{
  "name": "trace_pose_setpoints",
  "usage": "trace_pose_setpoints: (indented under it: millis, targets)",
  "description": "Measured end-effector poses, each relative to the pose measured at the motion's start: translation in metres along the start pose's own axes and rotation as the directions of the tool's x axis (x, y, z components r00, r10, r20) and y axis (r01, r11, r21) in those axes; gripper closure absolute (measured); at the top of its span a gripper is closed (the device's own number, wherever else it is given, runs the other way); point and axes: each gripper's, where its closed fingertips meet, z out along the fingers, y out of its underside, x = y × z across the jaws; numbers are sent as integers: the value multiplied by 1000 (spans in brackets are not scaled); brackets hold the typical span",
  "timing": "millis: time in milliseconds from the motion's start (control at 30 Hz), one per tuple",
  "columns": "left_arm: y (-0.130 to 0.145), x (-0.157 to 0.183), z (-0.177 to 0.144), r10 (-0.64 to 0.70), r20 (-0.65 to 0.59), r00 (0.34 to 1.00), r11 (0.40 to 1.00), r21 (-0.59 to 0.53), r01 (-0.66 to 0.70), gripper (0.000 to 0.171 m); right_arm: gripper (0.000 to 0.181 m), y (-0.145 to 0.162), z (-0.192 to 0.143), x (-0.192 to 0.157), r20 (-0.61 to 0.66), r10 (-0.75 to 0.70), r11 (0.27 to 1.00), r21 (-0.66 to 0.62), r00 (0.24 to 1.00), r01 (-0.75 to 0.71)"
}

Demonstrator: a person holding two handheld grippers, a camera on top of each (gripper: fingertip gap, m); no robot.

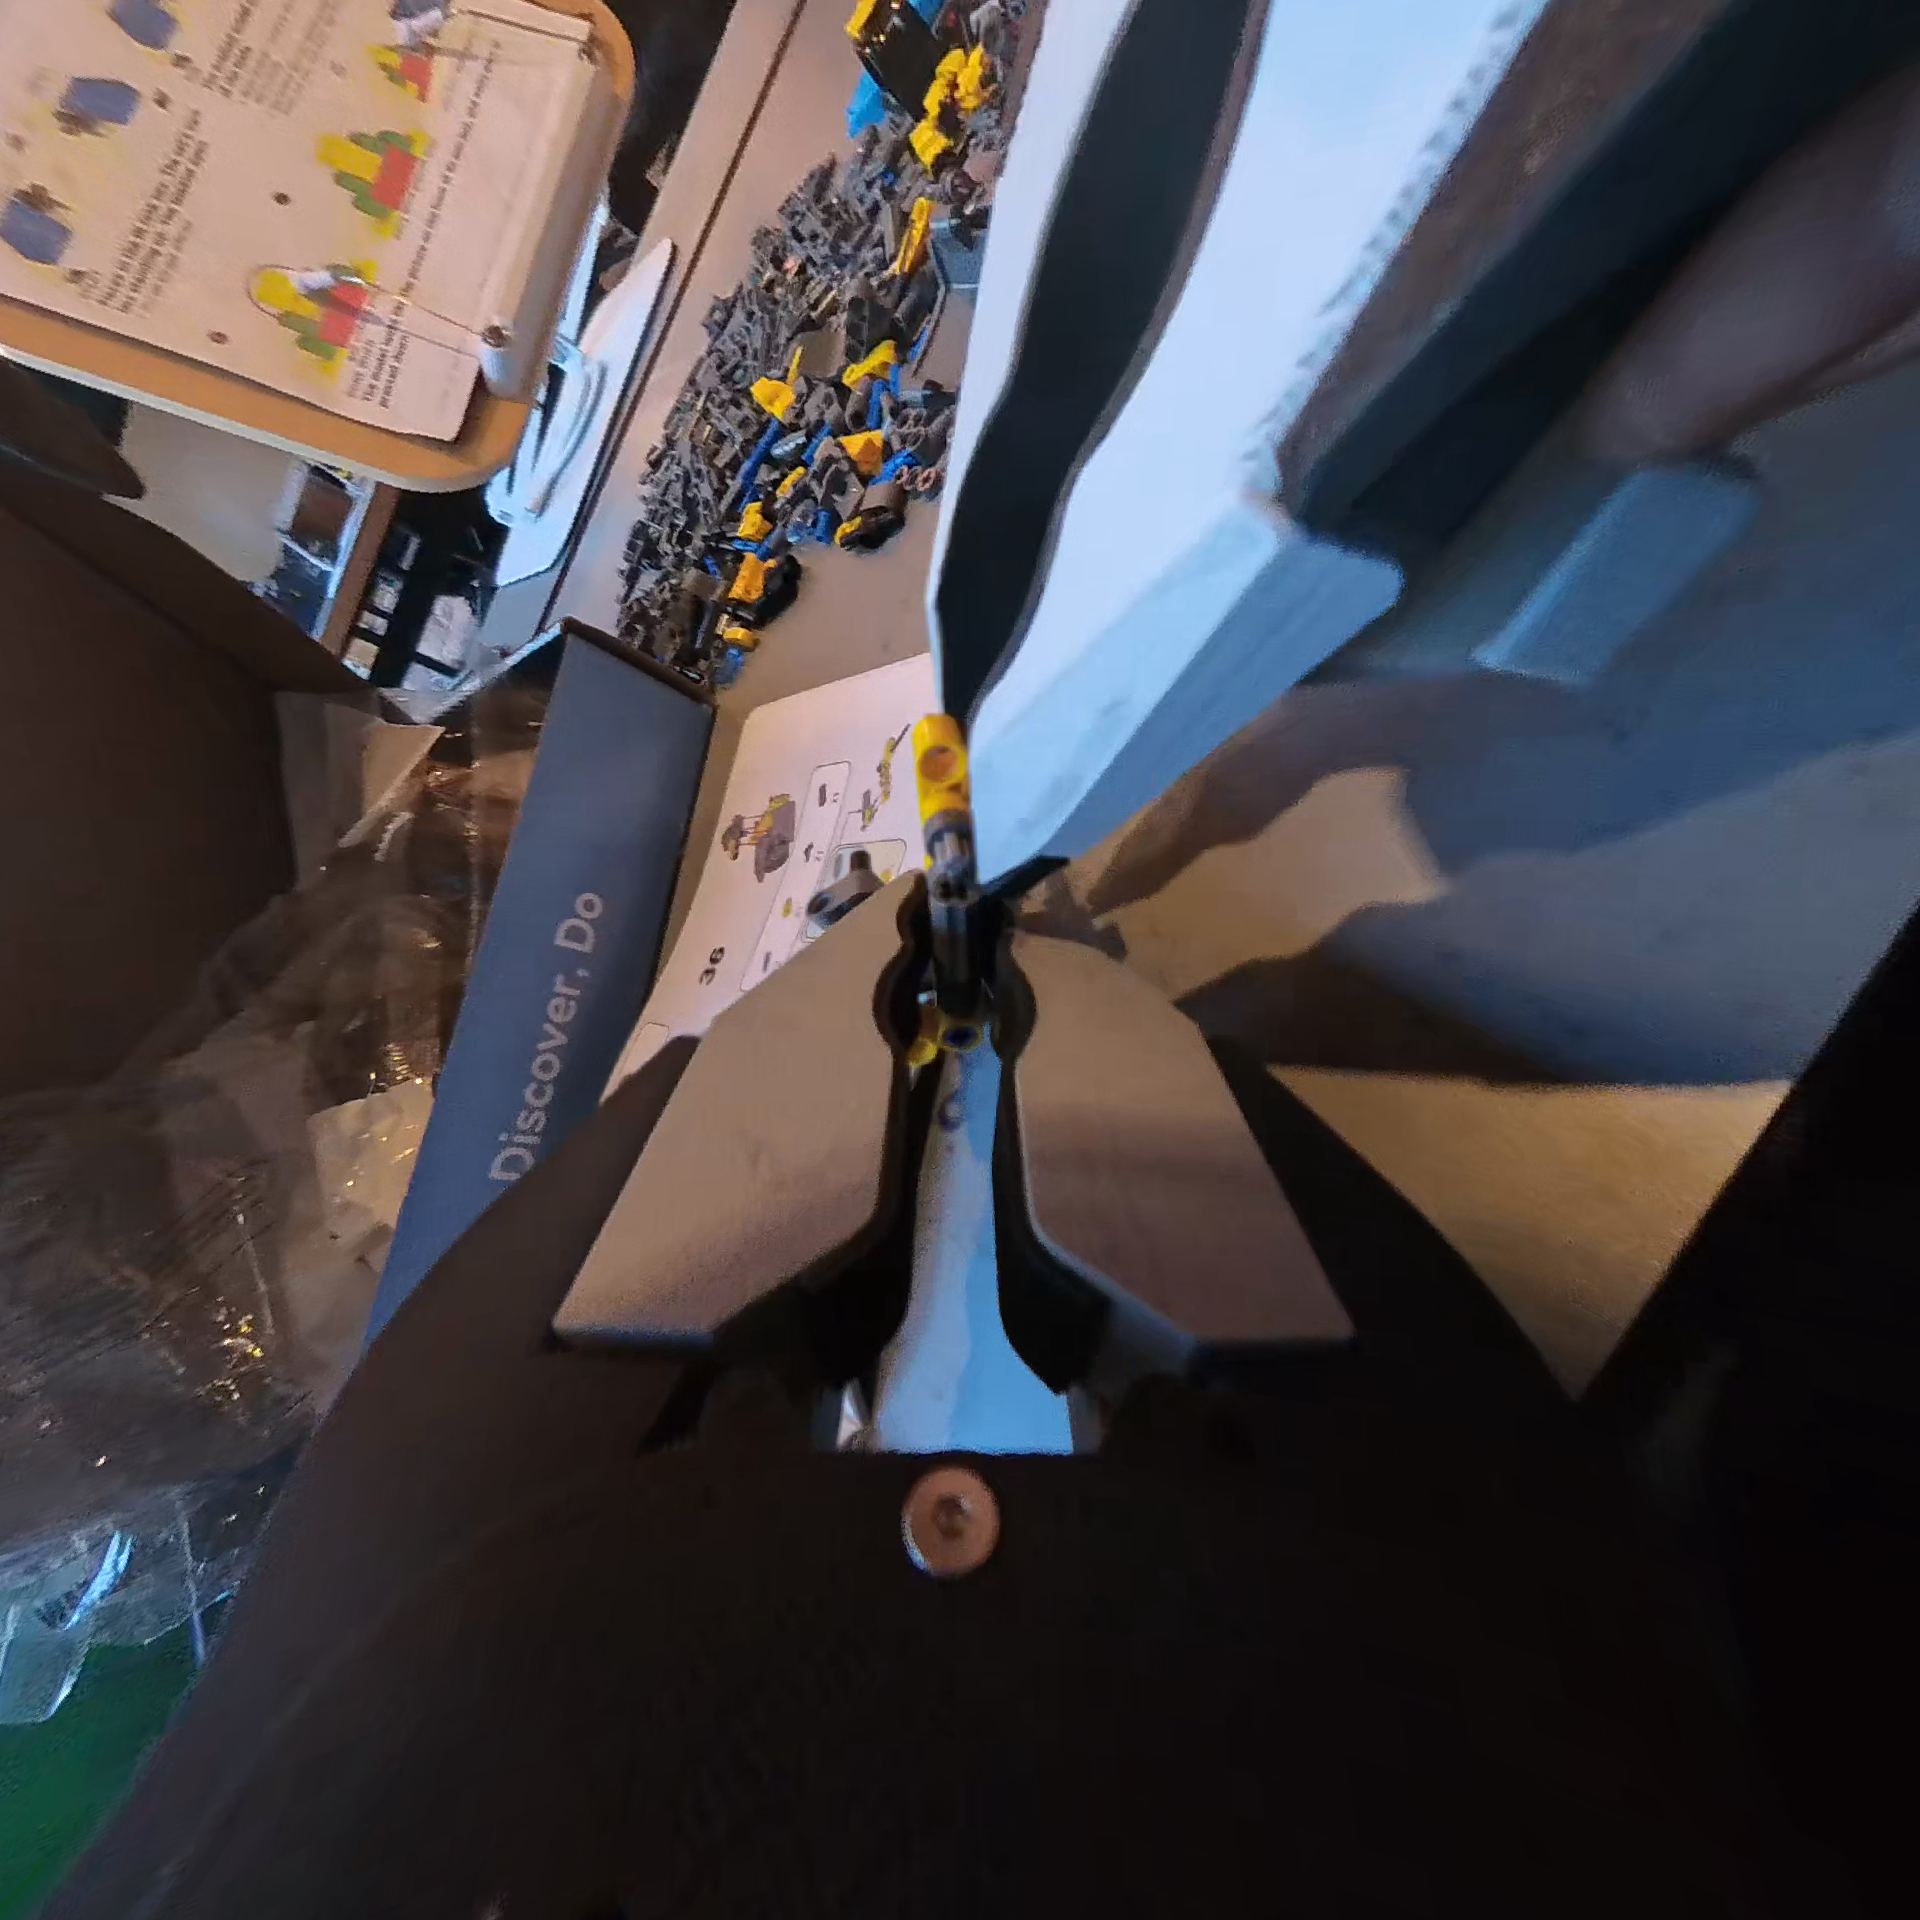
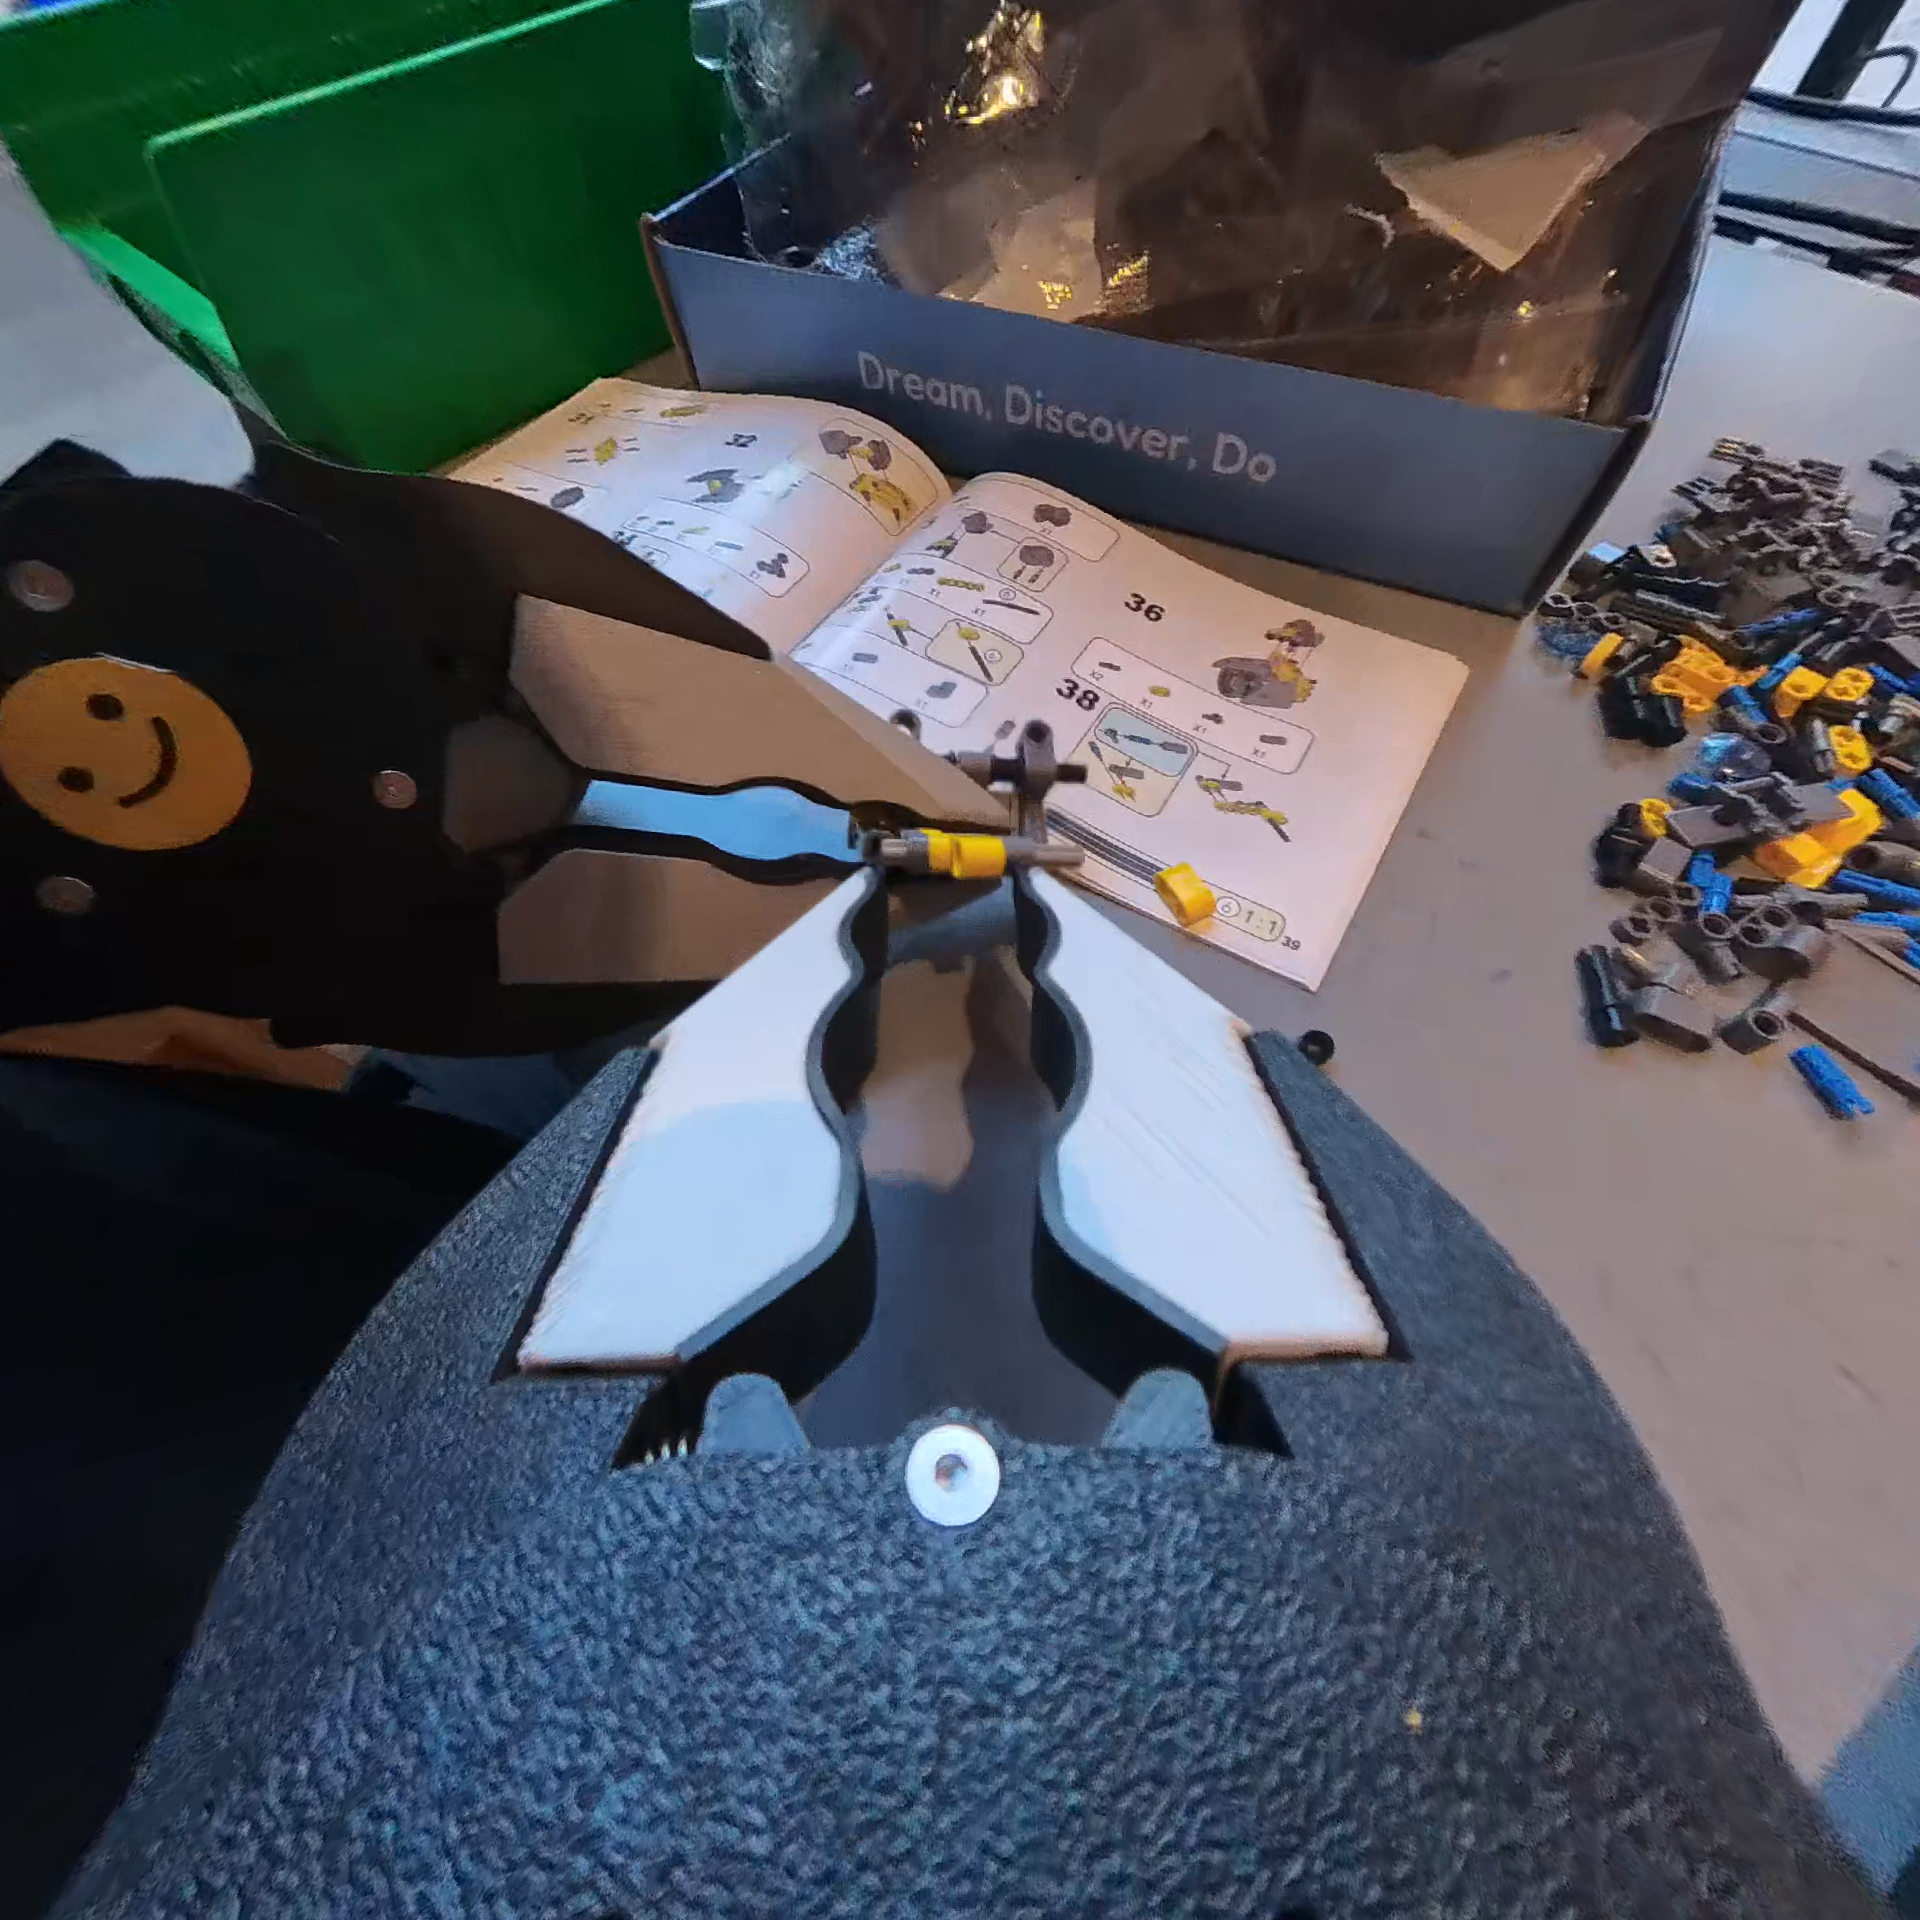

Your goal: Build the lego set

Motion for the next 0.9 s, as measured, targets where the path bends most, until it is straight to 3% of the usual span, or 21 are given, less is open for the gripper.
trace_pose_setpoints:
  millis: [333, 700, 767, 900]
  targets:
    - [15, 9, -5, 70, 3, 998, 996, -51, -69, 165, 161, 9, 6, -14, 26, -19, 998, -65, 999, 20]
    - [18, 13, -2, 277, 26, 961, 960, -58, -275, 165, 160, 15, 9, -13, -34, -33, 992, -120, 999, 29]
    - [18, 12, 0, 284, 24, 959, 957, -62, -282, 166, 161, 14, 10, -11, -32, 2, 993, -120, 999, -6]
    - [19, 12, 0, 253, 25, 967, 966, -52, -252, 166, 163, 13, 11, -8, 89, 184, 972, -165, 979, -168]
